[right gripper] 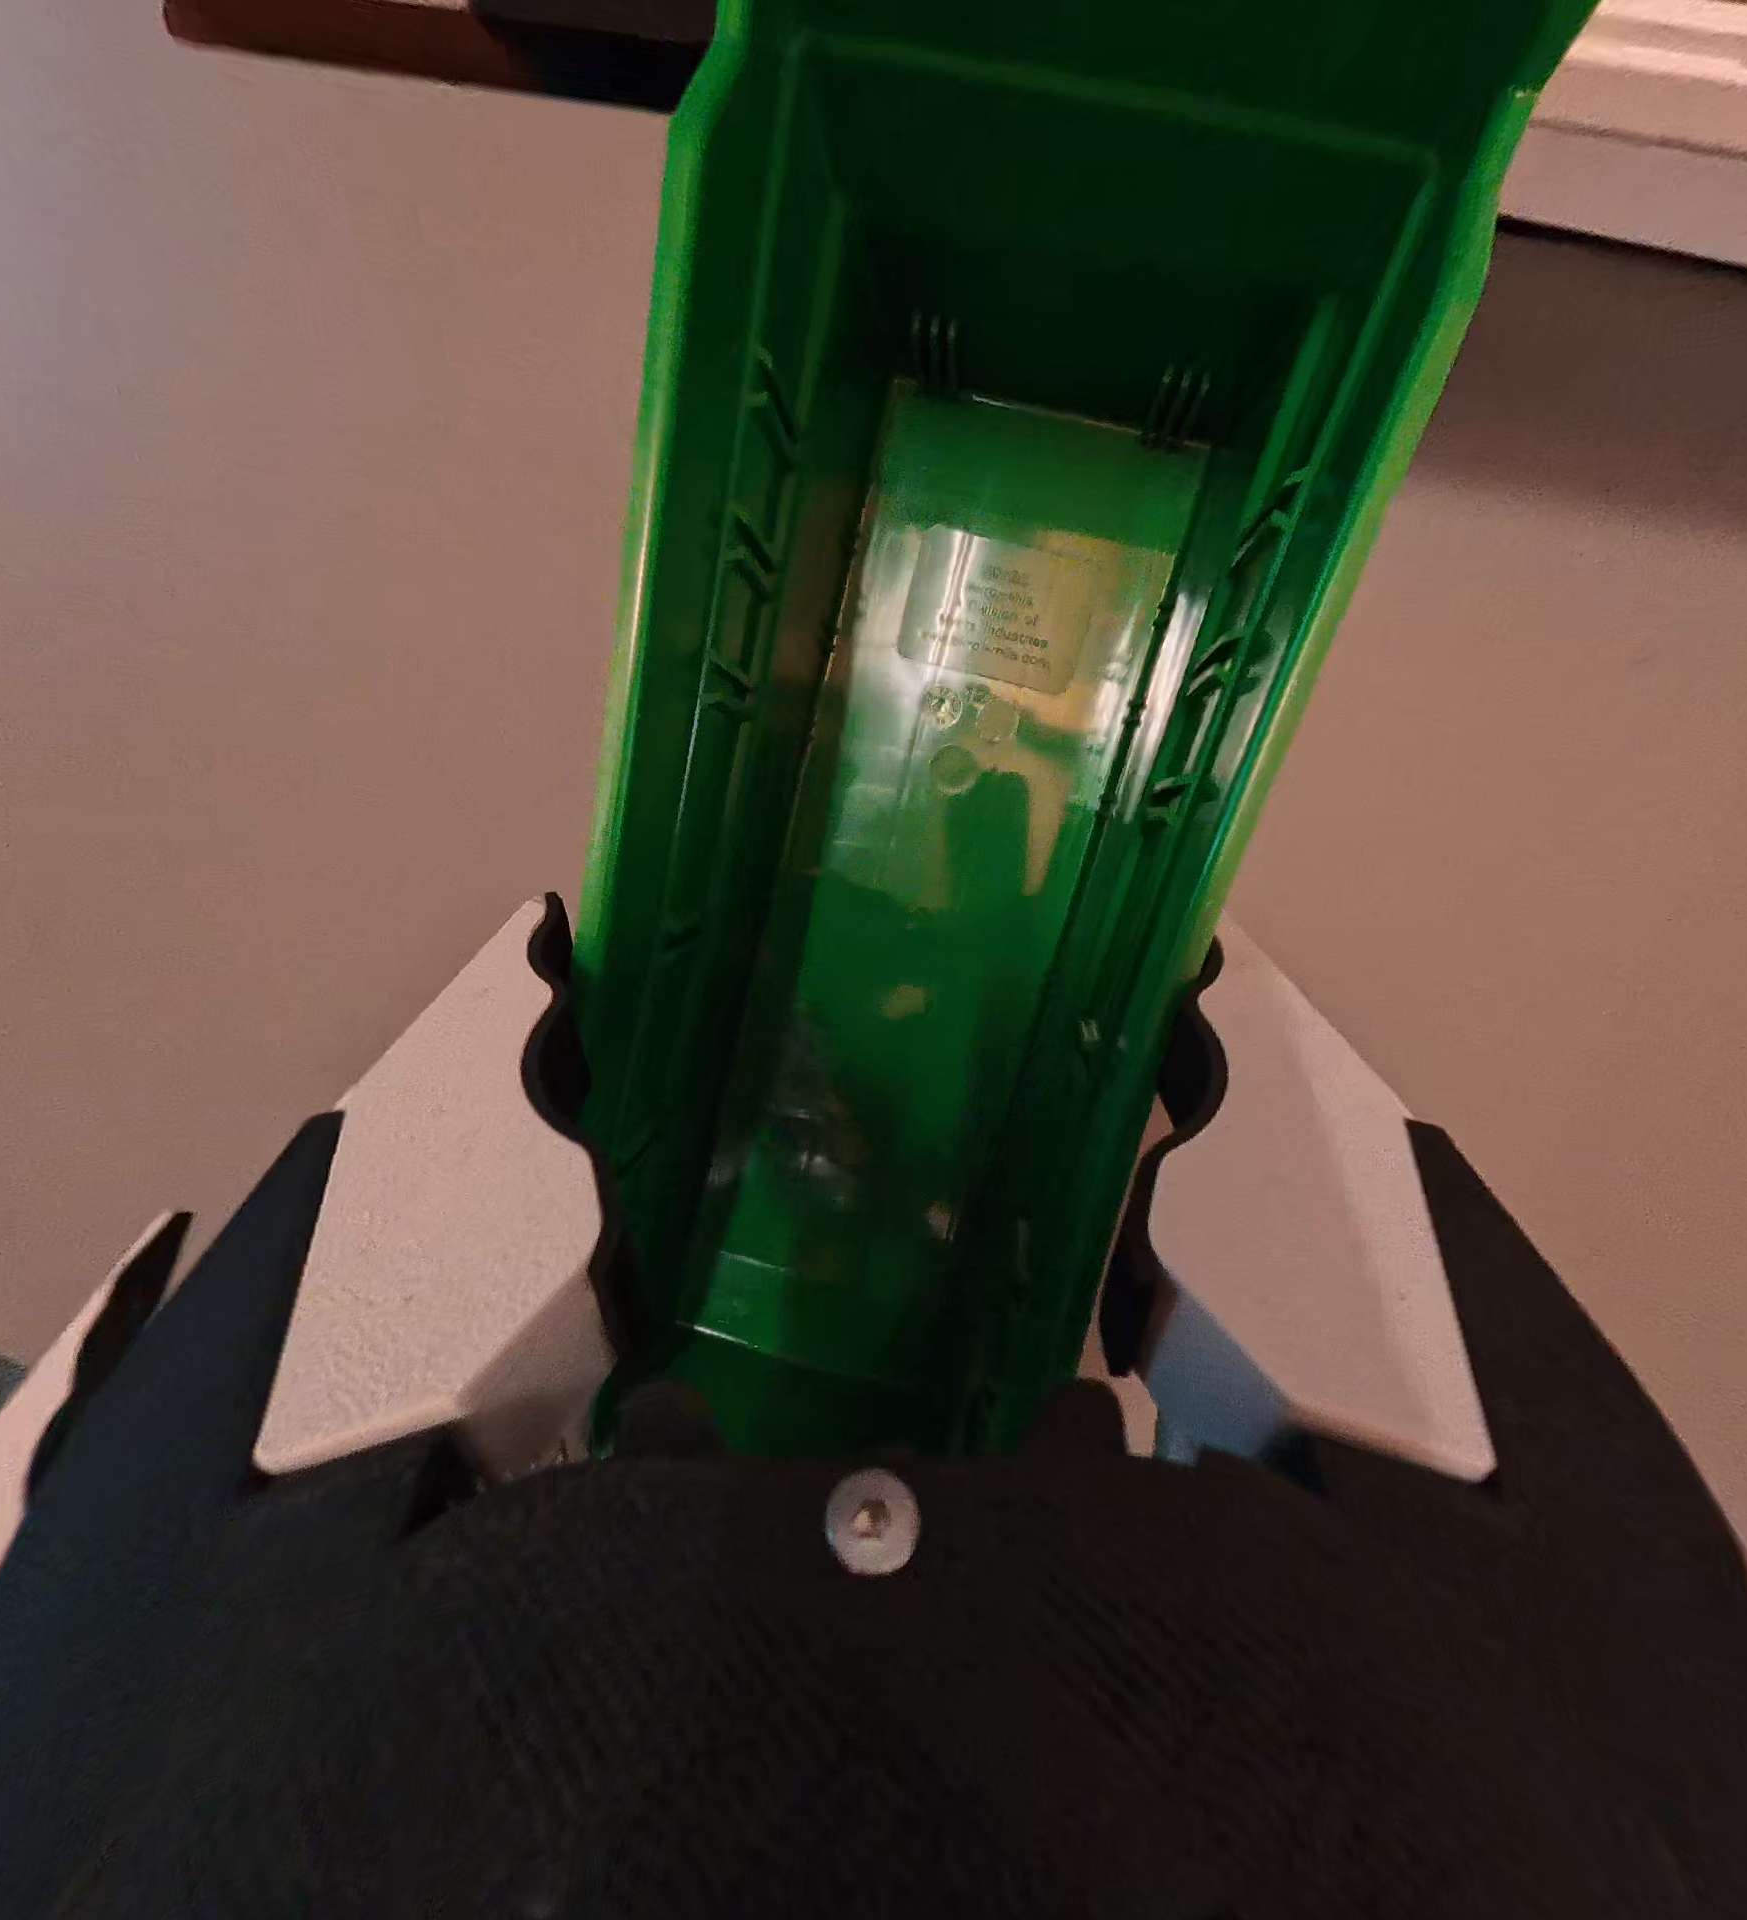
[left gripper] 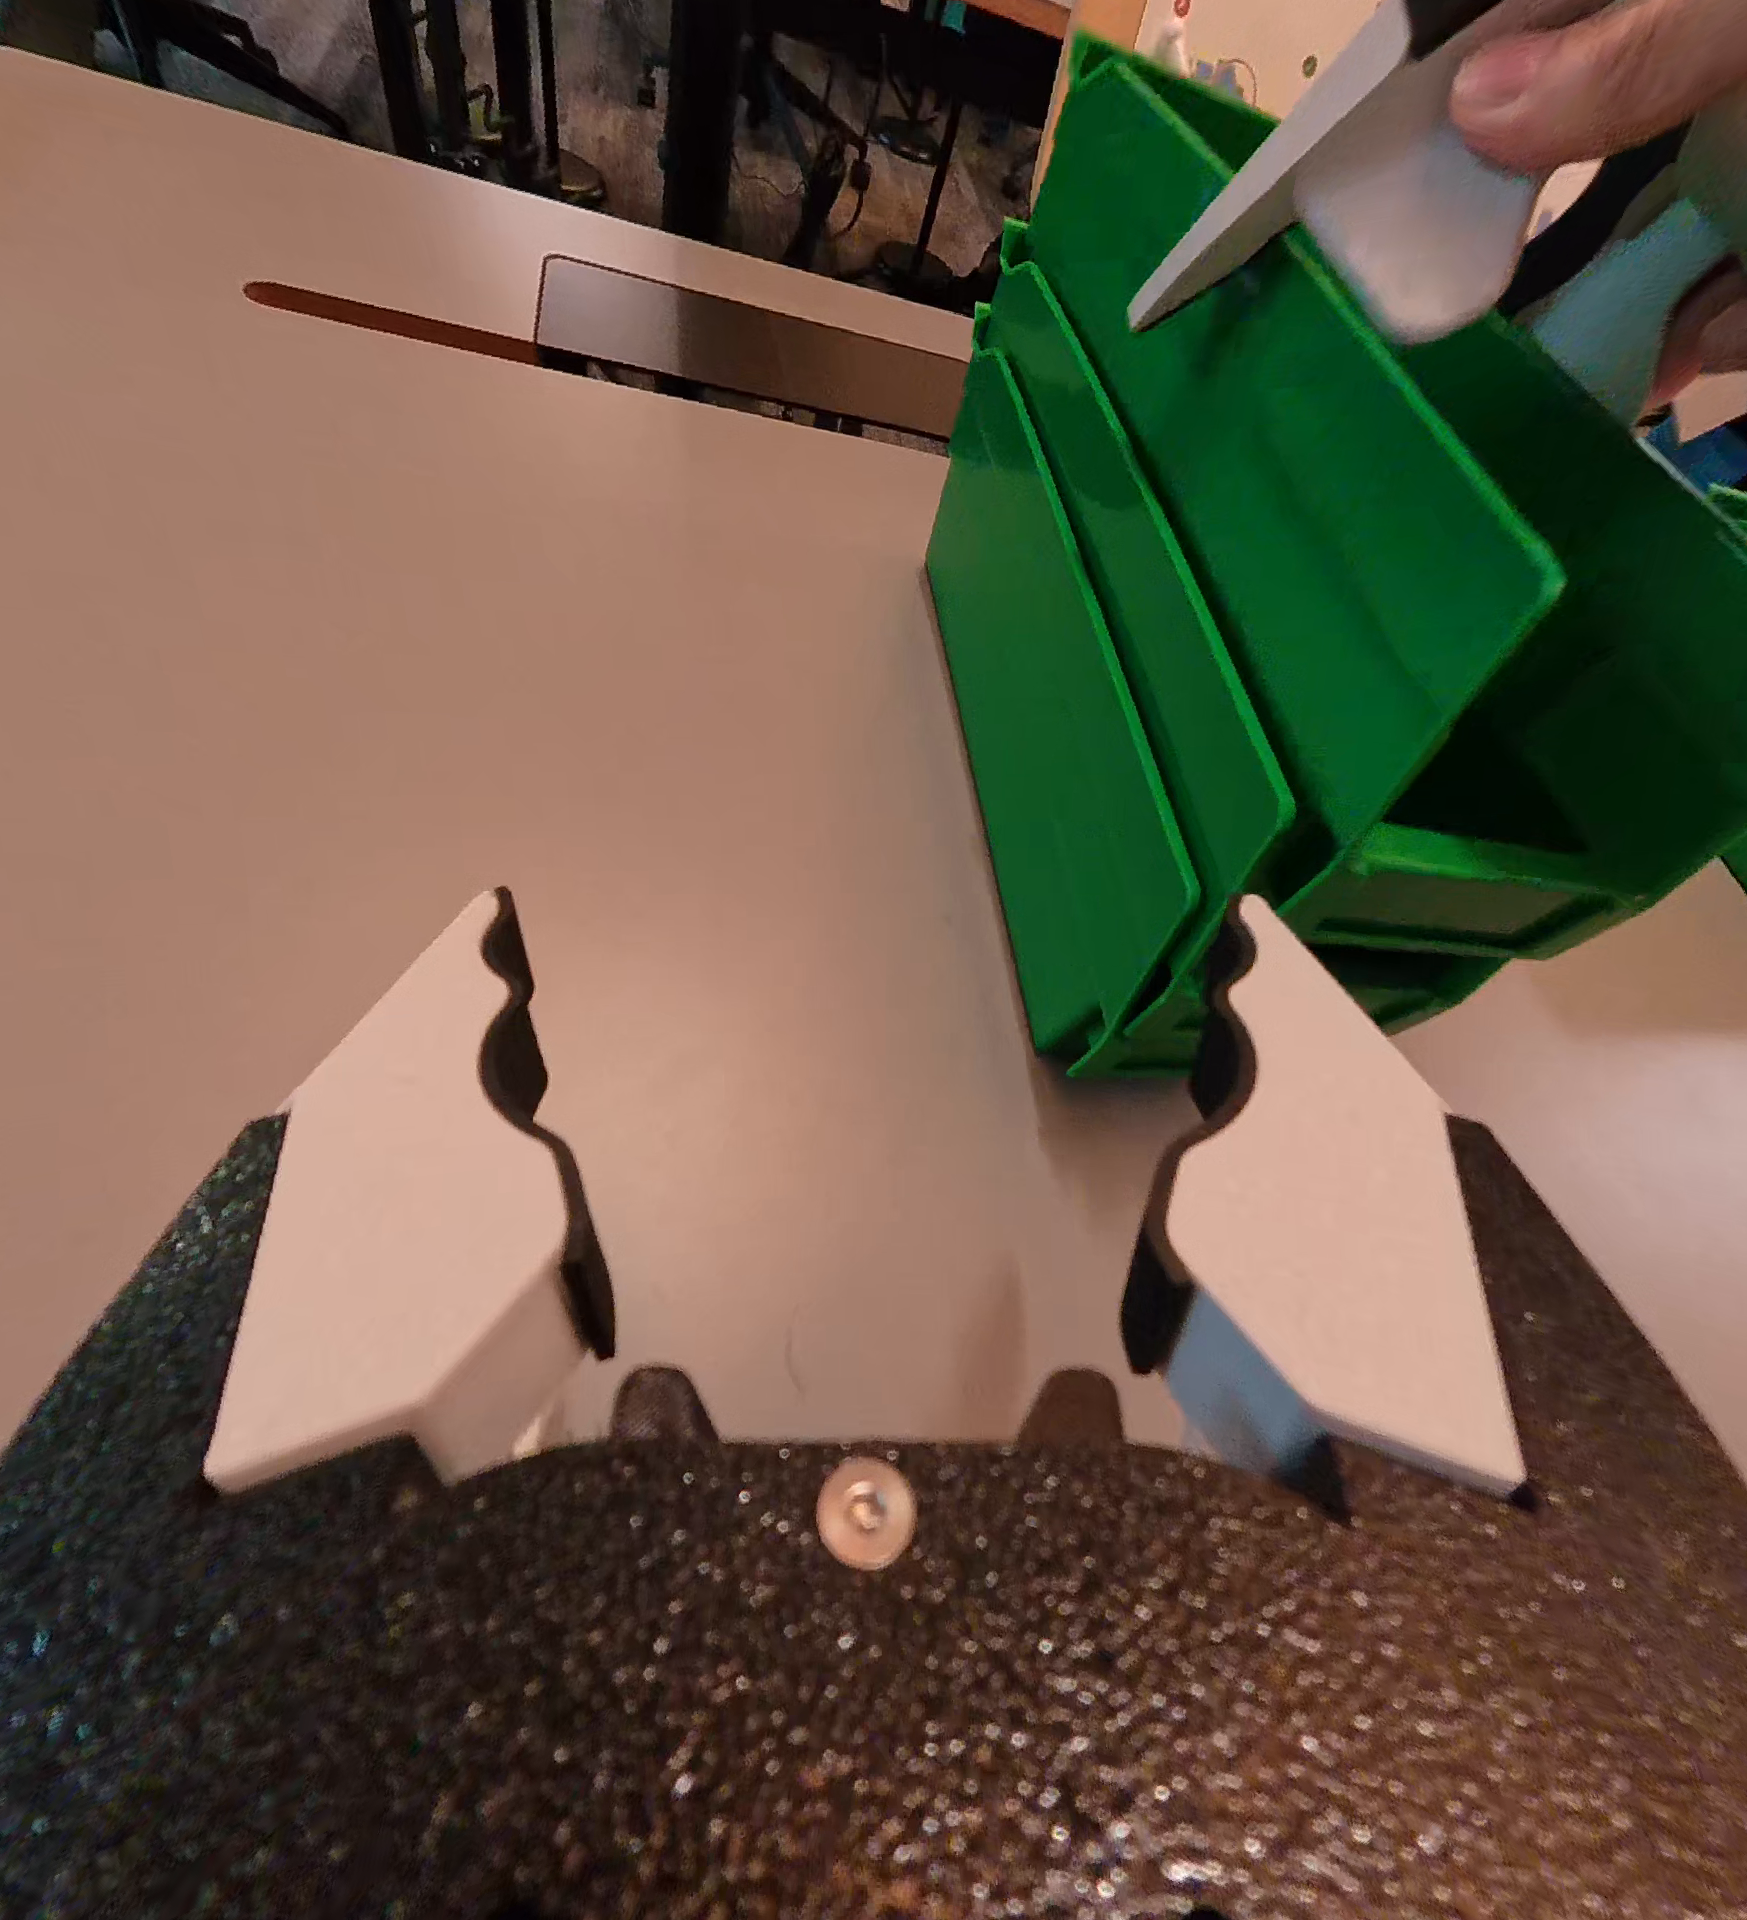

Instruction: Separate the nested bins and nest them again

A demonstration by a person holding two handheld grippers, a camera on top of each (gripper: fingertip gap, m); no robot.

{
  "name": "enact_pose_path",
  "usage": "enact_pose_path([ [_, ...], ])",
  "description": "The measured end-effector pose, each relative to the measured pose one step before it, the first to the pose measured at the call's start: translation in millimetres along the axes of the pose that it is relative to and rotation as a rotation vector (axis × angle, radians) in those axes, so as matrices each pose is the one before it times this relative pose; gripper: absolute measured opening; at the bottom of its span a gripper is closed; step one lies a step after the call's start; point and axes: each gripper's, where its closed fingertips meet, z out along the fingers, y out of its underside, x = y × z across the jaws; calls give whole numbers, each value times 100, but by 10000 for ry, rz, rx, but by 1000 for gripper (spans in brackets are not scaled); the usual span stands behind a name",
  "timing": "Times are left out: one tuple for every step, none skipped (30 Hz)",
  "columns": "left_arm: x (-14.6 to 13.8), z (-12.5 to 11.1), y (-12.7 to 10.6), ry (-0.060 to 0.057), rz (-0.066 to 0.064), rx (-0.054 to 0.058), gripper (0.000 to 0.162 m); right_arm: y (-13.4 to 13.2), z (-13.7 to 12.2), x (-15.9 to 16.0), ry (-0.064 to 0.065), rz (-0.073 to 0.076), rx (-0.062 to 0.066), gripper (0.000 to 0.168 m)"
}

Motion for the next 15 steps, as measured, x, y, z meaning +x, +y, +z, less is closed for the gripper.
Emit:
enact_pose_path([
  [73, -14, -48, 10, 19, 19, 127, 454, 363, -33, 175, -103, -136, 116],
  [89, -9, -15, 11, 21, 1, 127, 14, 274, -18, 146, -74, 135, 118],
  [81, -13, 16, 17, 17, -10, 127, -43, 196, 38, 134, -18, 121, 122],
  [62, -27, 9, 21, 10, -6, 127, -29, 77, 47, 73, 30, 56, 126],
  [53, -35, -4, 17, -1, 7, 127, 28, 9, 28, -18, -1, -47, 128],
  [7, -44, -36, 10, -3, 20, 127, 33, -48, -34, -103, 18, -53, 130],
  [-7, -15, -43, 5, -6, 21, 127, -32, -107, -91, -181, 57, -8, 130],
  [-15, 4, -25, 11, -18, 9, 127, -62, -143, -53, -178, 110, 3, 130],
  [8, 51, 11, 28, -28, -6, 127, -69, -267, -72, -152, 77, -38, 128],
  [23, 69, 55, 38, -28, -23, 127, -120, -392, -58, -81, -38, -44, 124],
  [28, 68, 78, 27, -19, -37, 127, 20, -395, 21, 7, -163, -163, 125],
  [14, 57, 78, 11, -5, -37, 127, -54, -444, 142, 93, -255, -97, 123],
  [40, 38, 57, 10, 4, -31, 127, -299, -506, 205, 129, -201, 90, 118],
  [55, 18, 35, 20, -3, -23, 127, -282, -462, 56, 32, -97, 115, 114],
  [89, -6, 16, 31, -12, -12, 127, -94, -327, 3, -21, -75, 25, 108],
])
